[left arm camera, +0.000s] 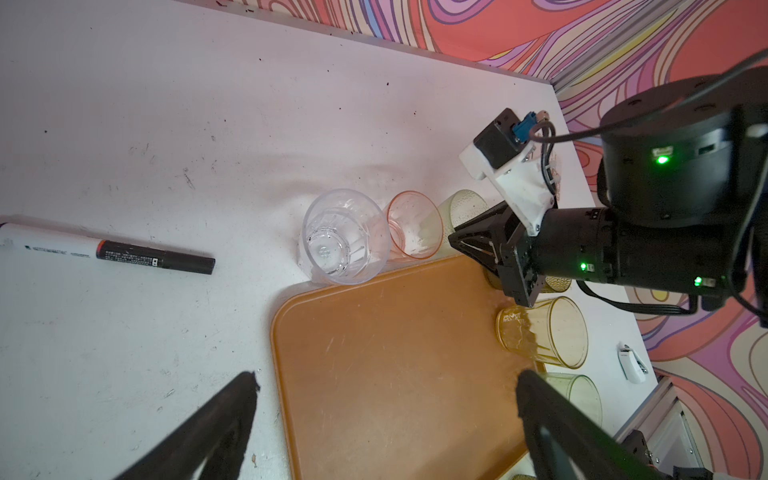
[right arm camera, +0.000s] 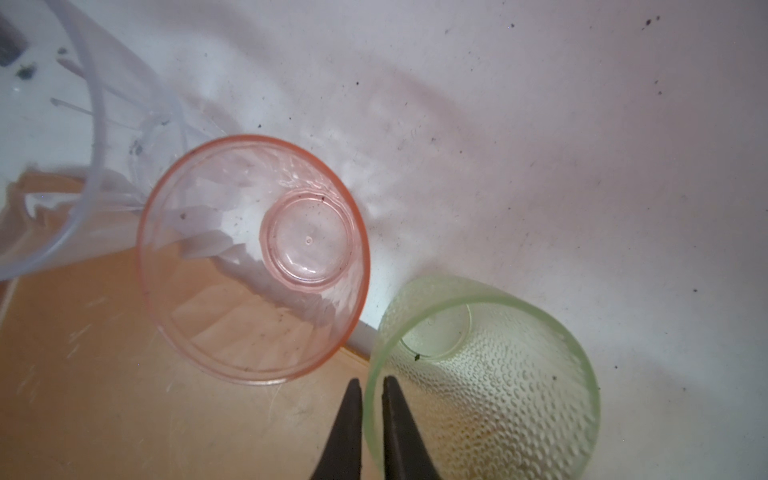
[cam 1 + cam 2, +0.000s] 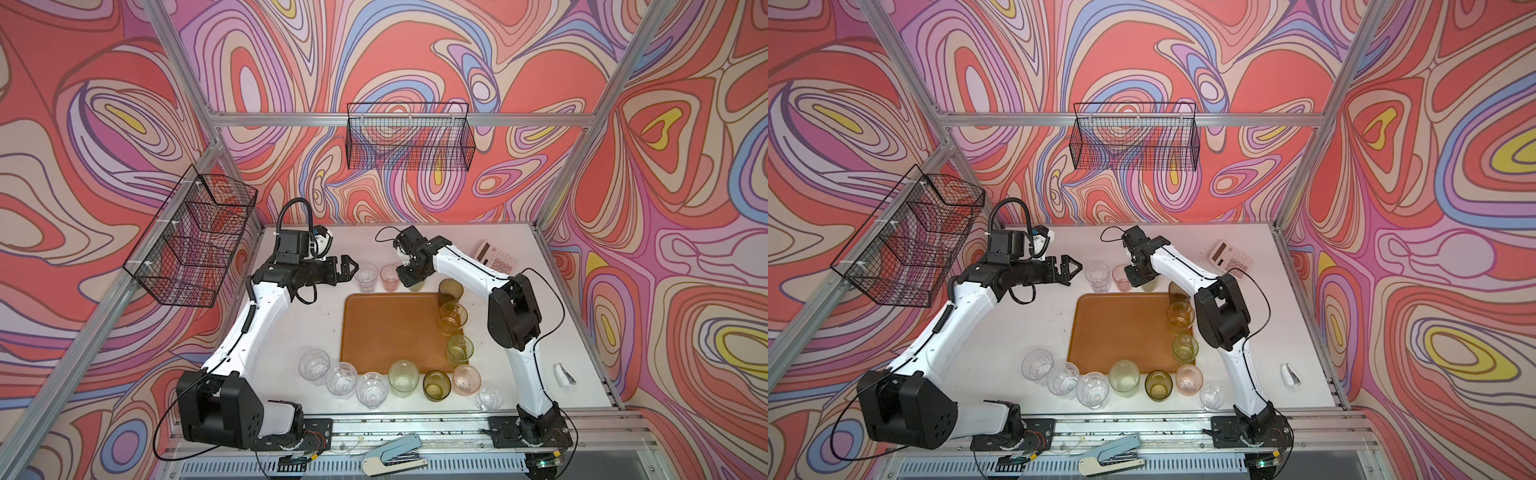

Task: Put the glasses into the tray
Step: 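Lower the right gripper onto the pale green glass rim and close it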

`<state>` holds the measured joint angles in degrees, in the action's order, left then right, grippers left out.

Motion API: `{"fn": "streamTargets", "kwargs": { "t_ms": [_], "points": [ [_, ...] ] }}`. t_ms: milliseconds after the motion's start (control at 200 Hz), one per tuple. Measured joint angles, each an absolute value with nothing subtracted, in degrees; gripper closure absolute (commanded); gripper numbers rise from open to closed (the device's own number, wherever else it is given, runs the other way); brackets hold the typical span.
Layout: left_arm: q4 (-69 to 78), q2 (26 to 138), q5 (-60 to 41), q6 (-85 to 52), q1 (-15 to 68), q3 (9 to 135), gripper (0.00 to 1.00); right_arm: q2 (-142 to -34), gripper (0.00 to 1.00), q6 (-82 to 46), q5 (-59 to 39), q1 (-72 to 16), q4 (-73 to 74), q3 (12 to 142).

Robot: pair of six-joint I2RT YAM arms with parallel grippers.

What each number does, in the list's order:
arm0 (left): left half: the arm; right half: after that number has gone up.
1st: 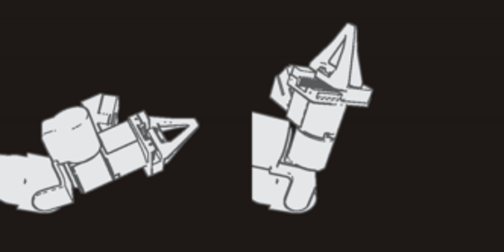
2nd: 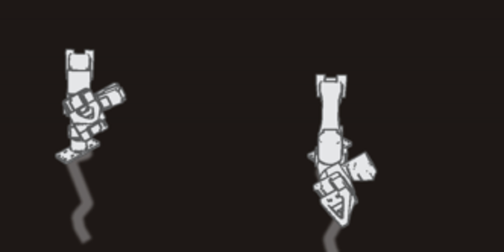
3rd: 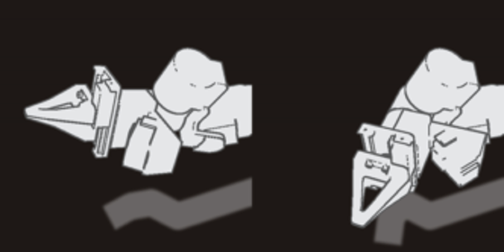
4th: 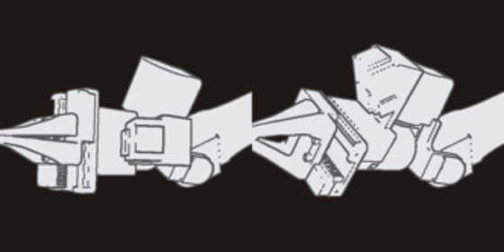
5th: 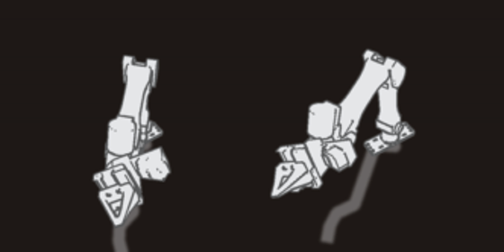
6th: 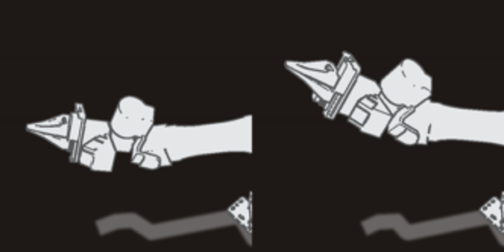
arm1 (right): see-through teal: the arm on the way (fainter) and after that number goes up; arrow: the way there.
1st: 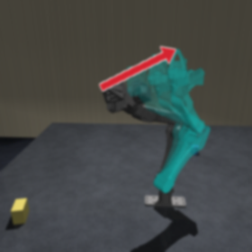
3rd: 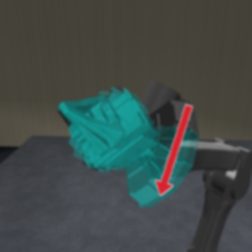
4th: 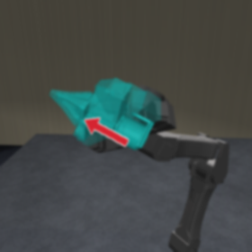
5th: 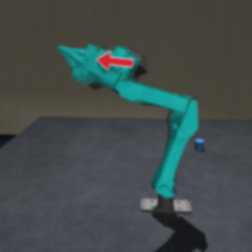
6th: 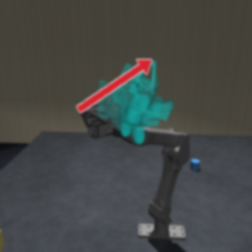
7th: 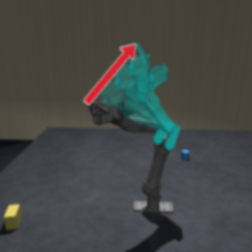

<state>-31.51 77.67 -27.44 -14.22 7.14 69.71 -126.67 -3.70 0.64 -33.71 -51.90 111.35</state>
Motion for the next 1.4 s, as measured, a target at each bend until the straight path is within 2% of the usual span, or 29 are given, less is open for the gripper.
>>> {"fn": "streamTargets", "kwargs": {
  "t_ms": [511, 1402],
  "points": [
    [-31.5, 77.7, -27.4, -14.2, 7.1, 69.7, 0.00, -126.9, 1.00, -3.7, 1.7, -33.7, -51.9, 111.9],
    [-31.5, 77.7, -27.5, -14.7, 7.1, 69.7, 0.00, -125.4, 1.00, -5.9, 2.6, -33.8, -57.0, 114.5]
  ]
}}
